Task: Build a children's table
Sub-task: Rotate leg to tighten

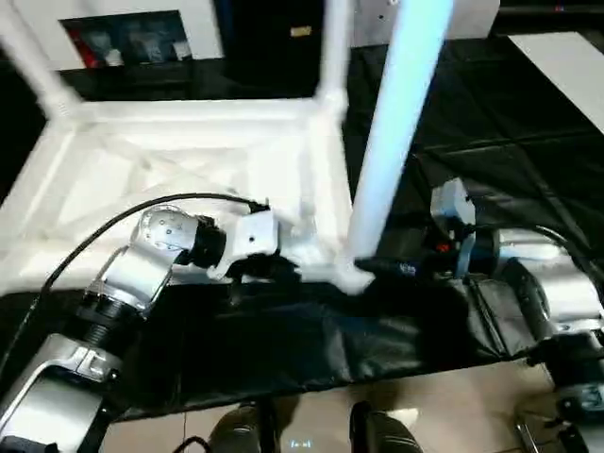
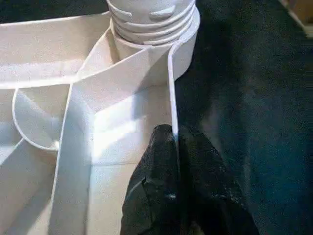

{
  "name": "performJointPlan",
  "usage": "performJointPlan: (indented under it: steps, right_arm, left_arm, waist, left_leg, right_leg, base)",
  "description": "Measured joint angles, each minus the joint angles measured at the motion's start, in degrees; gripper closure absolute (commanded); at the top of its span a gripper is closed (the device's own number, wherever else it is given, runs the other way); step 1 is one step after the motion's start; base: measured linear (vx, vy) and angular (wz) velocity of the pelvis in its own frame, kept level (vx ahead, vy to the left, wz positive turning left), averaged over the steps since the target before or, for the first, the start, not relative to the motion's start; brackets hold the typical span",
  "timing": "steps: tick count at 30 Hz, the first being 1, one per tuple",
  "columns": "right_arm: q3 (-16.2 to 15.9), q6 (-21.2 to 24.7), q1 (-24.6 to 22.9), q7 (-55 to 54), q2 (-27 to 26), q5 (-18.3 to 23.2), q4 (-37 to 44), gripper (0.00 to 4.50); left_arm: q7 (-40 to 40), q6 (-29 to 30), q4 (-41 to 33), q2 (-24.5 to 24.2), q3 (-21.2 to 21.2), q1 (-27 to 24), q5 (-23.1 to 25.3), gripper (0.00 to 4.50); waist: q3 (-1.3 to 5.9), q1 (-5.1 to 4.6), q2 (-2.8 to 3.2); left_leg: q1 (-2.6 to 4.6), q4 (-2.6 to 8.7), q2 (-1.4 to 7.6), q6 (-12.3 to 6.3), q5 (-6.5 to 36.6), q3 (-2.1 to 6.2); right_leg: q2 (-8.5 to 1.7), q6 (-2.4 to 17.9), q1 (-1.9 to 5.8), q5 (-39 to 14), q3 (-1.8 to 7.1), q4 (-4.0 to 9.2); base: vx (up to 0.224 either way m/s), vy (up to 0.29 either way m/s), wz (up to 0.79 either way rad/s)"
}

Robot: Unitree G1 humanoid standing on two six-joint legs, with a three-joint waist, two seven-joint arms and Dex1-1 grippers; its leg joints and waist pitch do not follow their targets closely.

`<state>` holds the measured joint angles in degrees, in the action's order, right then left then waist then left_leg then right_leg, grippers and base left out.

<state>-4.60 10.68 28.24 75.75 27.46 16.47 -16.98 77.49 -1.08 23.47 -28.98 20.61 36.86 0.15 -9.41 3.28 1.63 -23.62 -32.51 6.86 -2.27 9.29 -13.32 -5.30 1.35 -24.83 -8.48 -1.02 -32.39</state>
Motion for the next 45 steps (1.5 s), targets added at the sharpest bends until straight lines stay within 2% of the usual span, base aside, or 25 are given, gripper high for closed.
performJointPlan:
  steps: [1,3,4,11,16,23,26,30,33,34,39,43,45]
  right_arm:
    - [-0.55,0.11,0.76,1.39,0.23,0.12,-0.74,0.92]
    - [-1.05,0.14,1.36,2.87,0.51,0.2,-1.35,0.99]
    - [-1.69,0.14,1.87,4.31,0.66,0.21,-1.66,1.24]
    - [-2.73,-0.19,3.11,7.22,0.66,0.29,-3.66,1.69]
    - [-3.01,-0.26,3.27,7.93,0.63,0.3,-4.01,2.24]
    - [-2.97,0.27,2.9,7.88,0.64,0.76,-3.62,2.53]
    - [-1.94,2.97,0.99,4.79,0.15,1.25,-0.91,2.55]
    - [-0.57,5.63,-0.12,-3.15,-2.35,0.5,1.59,2.55]
    - [2.04,8.02,-1.75,-15.38,-7.67,-1.93,4.46,2.56]
    - [3.11,9.49,-1.92,-20.61,-9.82,-2.79,5.42,2.56]
    - [7.08,12.95,-1.98,-39.55,-17.46,-6.4,7.99,2.57]
    - [9.21,14.01,-0.87,-56.09,-25.91,-10.75,8.9,2.57]
    - [9.26,13.93,-0.46,-59.21,-27.22,-11.66,8.89,2.57]
  left_arm:
    - [0.9,-0.7,0.64,-0.07,0.24,0.4,0.0,4.5]
    - [1.53,-1.61,1.54,-0.01,0.57,0.9,0.01,4.5]
    - [2.3,-2.47,2.26,-0.01,0.66,1.22,0.04,4.5]
    - [3.6,-4.84,4.75,0.28,1.12,2.45,0.02,4.5]
    - [3.82,-5.68,6.23,0.48,1.13,3.07,0.01,4.5]
    - [4.01,-6.16,6.57,0.57,1.1,3.14,-0.04,4.5]
    - [3.14,-2.45,5.29,1.03,0.47,2.65,-0.17,4.5]
    - [-1.05,3.31,3.8,1.9,-0.79,2.53,0.83,4.5]
    - [-7.86,10.47,1.45,3.63,-2.83,1.99,2.54,4.5]
    - [-10.67,12.95,0.59,4.82,-3.37,1.93,3.33,4.5]
    - [-22.69,22.25,-2.06,12.38,-5.23,1.71,4.66,4.5]
    - [-33.17,28.7,-3.43,19.14,-6.66,2.04,7.15,4.5]
    - [-35.08,30.33,-4.21,20.49,-6.57,2.03,7.85,4.5]
  waist:
    - [0.0,0.03,0.0]
    - [0.0,0.11,-0.01]
    - [0.0,0.18,-0.01]
    - [0.02,0.4,-0.05]
    - [0.02,0.46,-0.06]
    - [0.02,0.45,-0.06]
    - [0.02,0.45,-0.06]
    - [0.0,-0.09,-0.08]
    - [-0.06,-0.97,-0.15]
    - [-0.08,-1.6,-0.14]
    - [-0.17,-3.23,-0.28]
    - [-0.17,-3.51,-0.28]
    - [-0.17,-3.51,-0.28]
  left_leg:
    - [-0.02,-0.08,0.0,-0.01,0.0,-0.04]
    - [-0.02,-0.14,0.0,-0.01,0.0,-0.06]
    - [-0.02,-0.17,0.0,-0.01,-0.01,-0.11]
    - [0.01,-0.18,0.0,-0.02,-0.01,-0.12]
    - [0.02,-0.19,0.0,0.03,-0.09,-0.12]
    - [0.01,-0.18,0.0,0.04,-0.11,-0.12]
    - [0.05,-0.16,0.01,0.04,-0.11,-0.11]
    - [0.19,-0.16,0.01,0.15,-0.17,-0.11]
    - [0.25,-0.12,0.01,0.23,-0.21,-0.04]
    - [0.24,-0.12,0.01,0.23,-0.21,-0.02]
    - [0.17,-0.02,-0.02,0.23,-0.2,0.06]
    - [0.19,0.0,-0.04,0.23,-0.2,0.05]
    - [0.18,0.06,-0.05,0.23,-0.2,0.04]
  right_leg:
    - [0.0,0.0,0.01,0.0,0.05,0.0]
    - [0.0,0.01,0.05,0.01,0.1,0.0]
    - [-0.01,0.05,0.07,0.03,0.13,0.01]
    - [-0.02,0.13,0.09,0.08,0.14,-0.18]
    - [-0.03,0.12,0.01,0.07,0.13,-0.36]
    - [-0.04,0.1,0.0,0.06,0.14,-0.37]
    - [-0.04,0.09,0.0,0.05,0.14,-0.39]
    - [-0.04,-0.49,-0.02,-0.31,0.19,-0.46]
    - [-0.04,-1.09,-0.09,-0.84,0.21,-0.43]
    - [-0.04,-1.07,-0.14,-0.98,0.21,-0.35]
    - [-0.02,-1.08,-0.18,-1.06,0.13,0.46]
    - [-0.02,-1.08,-0.15,-1.06,0.15,0.65]
    - [-0.02,-1.08,-0.14,-1.06,0.16,0.71]
  base:
    - [0.0,0.0,0.0]
    - [0.0,0.0,0.0]
    - [0.0,0.0,0.0]
    - [0.0,0.0,0.0]
    - [0.0,0.0,0.0]
    - [0.0,0.0,0.0]
    - [0.0,0.0,0.0]
    - [0.0,0.0,0.0]
    - [0.0,0.0,0.0]
    - [0.0,0.0,0.0]
    - [0.0,0.0,0.0]
    - [0.0,0.0,0.0]
    - [0.0,0.0,0.0]
